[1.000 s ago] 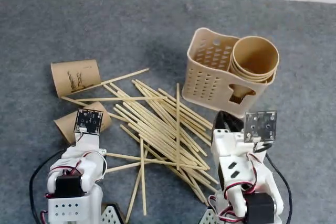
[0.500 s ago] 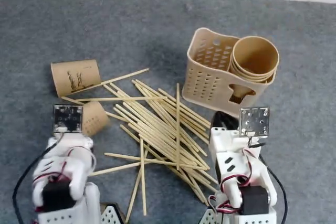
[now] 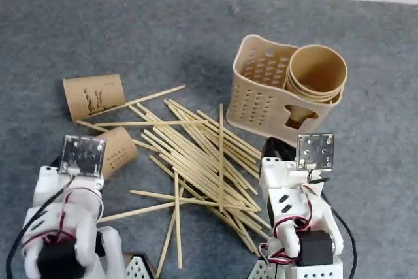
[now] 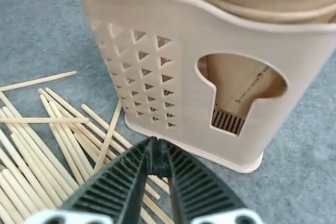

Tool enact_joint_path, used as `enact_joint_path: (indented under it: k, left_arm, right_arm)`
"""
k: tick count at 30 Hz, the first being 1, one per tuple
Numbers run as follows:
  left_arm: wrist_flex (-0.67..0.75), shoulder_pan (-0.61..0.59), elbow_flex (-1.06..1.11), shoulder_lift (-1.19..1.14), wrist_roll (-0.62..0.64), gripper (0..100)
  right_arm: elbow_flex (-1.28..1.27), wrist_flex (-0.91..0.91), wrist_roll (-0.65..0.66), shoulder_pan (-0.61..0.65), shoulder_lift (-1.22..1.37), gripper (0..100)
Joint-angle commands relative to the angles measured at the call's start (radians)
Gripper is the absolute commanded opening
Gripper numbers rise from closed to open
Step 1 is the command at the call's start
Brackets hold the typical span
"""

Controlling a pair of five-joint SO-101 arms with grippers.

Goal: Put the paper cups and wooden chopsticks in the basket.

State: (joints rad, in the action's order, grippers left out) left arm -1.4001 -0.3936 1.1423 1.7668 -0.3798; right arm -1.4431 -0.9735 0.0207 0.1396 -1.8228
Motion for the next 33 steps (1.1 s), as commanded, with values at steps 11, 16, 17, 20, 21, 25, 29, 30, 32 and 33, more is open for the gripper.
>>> enact_joint_path:
  k: [11, 16, 17, 20, 21, 25, 29, 30, 32, 33]
  left_arm:
    - [0.003, -0.128, -0.189, -0.713, 0.207, 29]
    - [0.104, -0.130, -0.145, -0.792, 0.209, 29]
    - [0.137, -0.127, -0.122, -0.797, 0.209, 29]
    - [0.252, -0.124, -0.041, -0.800, 0.204, 29]
    - [0.288, -0.122, -0.015, -0.800, 0.204, 29]
    - [0.376, -0.067, 0.059, -0.799, 0.201, 29]
    - [0.387, 0.028, 0.081, -0.799, 0.201, 27]
    - [0.385, 0.051, 0.079, -0.799, 0.201, 24]
    - [0.385, 0.093, 0.079, -0.799, 0.201, 19]
    - [0.385, 0.108, 0.079, -0.799, 0.201, 17]
  right_arm:
    - [0.001, 0.024, -0.005, 0.010, -0.012, 0.6]
    - [0.001, 0.024, -0.005, 0.010, -0.012, 0.6]
    - [0.001, 0.024, -0.005, 0.010, -0.012, 0.6]
    - [0.001, 0.024, -0.005, 0.012, -0.012, 0.6]
    - [0.001, 0.024, -0.005, 0.012, -0.012, 0.6]
    - [0.001, 0.024, -0.005, 0.012, -0.012, 0.6]
    - [-0.016, 0.038, -0.005, 0.012, -0.012, 0.6]
    - [-0.028, 0.047, 0.003, 0.012, -0.012, 0.6]
    - [-0.050, 0.077, 0.044, 0.012, -0.012, 0.6]
    - [-0.065, 0.093, 0.058, 0.012, -0.012, 0.6]
